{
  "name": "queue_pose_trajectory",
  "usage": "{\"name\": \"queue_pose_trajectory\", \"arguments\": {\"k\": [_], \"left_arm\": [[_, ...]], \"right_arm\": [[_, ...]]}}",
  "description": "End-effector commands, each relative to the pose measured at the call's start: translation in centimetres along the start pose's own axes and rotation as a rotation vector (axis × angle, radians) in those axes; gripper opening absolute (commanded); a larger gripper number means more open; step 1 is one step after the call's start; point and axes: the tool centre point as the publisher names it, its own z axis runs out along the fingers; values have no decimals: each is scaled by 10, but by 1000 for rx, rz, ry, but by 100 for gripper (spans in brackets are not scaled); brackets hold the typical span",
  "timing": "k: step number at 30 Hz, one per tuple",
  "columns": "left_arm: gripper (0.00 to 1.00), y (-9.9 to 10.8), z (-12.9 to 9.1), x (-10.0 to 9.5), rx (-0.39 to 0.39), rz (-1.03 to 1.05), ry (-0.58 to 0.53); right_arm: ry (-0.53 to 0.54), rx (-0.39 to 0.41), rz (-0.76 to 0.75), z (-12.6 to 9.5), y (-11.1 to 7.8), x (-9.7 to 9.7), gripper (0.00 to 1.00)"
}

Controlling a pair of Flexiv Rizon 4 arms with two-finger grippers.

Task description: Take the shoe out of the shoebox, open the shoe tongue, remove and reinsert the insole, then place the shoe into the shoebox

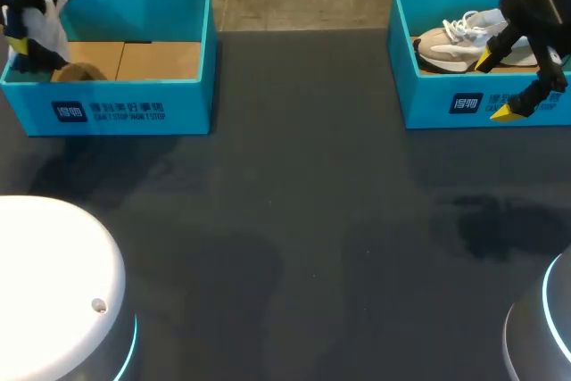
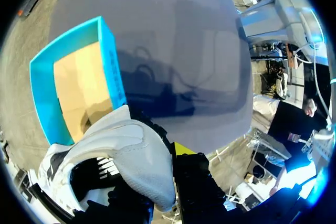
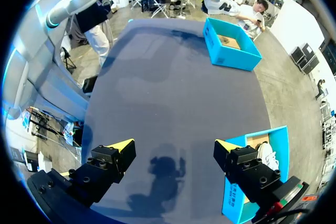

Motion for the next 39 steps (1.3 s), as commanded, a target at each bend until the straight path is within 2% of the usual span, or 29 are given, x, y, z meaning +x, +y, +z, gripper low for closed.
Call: {"name": "queue_pose_trajectory", "arguments": {"k": [1,6,13,19,39], "left_arm": [[0,16,-1,-11,20,17,-17],[0,30,5,-32,16,29,-36],[0,36,16,-64,-1,59,-16],[0,41,18,-81,8,75,-18],[0,42,18,-83,11,74,-23]], "right_arm": [[4,2,0,0,0,-2,100],[4,2,0,0,0,-2,100],[4,2,0,0,0,-2,100],[4,2,0,0,0,-2,100],[4,2,0,0,0,-2,100]]}}
